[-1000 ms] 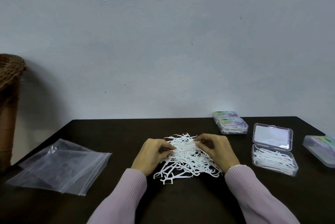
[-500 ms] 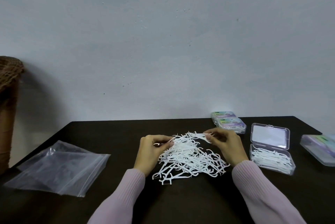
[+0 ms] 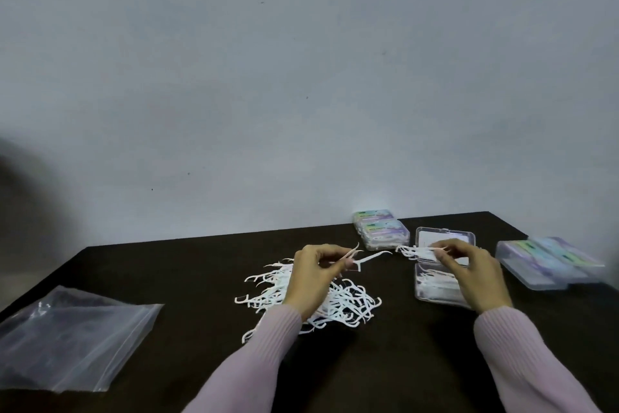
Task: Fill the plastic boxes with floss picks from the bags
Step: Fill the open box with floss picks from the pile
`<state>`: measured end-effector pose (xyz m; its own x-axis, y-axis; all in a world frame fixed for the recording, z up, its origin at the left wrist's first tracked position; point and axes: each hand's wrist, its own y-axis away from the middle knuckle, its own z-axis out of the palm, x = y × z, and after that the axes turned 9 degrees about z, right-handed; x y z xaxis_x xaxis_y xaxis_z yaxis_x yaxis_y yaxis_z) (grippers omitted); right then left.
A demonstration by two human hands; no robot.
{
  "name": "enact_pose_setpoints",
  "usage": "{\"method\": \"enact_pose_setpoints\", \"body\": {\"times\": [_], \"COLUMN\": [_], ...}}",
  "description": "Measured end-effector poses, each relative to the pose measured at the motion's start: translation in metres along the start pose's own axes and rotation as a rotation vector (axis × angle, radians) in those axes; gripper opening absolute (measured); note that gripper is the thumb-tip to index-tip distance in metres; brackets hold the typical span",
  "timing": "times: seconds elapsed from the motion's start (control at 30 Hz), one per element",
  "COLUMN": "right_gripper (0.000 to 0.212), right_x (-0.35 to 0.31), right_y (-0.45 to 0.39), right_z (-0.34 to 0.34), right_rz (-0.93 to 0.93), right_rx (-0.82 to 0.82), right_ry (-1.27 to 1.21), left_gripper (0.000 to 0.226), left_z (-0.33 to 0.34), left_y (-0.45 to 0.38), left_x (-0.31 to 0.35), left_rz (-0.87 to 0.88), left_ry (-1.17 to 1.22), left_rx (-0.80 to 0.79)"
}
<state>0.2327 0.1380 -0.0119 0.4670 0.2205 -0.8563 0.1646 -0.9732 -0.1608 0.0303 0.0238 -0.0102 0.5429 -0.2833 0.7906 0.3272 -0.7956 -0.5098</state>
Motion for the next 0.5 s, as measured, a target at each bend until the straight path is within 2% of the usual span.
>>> {"method": "enact_pose_setpoints", "body": {"times": [0.17, 0.3, 0.4, 0.5], "right_gripper": [0.010, 0.012, 0.026, 0.028], "right_x": [0.024, 0.030, 0.030, 0.031], "right_y": [-0.005, -0.007, -0.009, -0.010], "right_z": [-0.019, -0.024, -0.023, -0.025], "right_rz": [0.169, 0.196, 0.193, 0.179], "right_rx": [-0.075, -0.063, -0.038, -0.026], "right_ry": [0.101, 0.092, 0.130, 0.084], "left_gripper": [0.017, 0.017, 0.019, 0.019], "left_z": [0.052, 0.085, 0.101, 0.114], "left_y": [-0.019, -0.026, -0.030, -0.032], "left_x": [0.010, 0.016, 0.020, 0.022], "left_rz": [0.021, 0.068, 0.090, 0.102], "left_ry": [0.000, -0.015, -0.042, -0.084], "left_rx": [-0.083, -0.143, -0.176, -0.215]}}
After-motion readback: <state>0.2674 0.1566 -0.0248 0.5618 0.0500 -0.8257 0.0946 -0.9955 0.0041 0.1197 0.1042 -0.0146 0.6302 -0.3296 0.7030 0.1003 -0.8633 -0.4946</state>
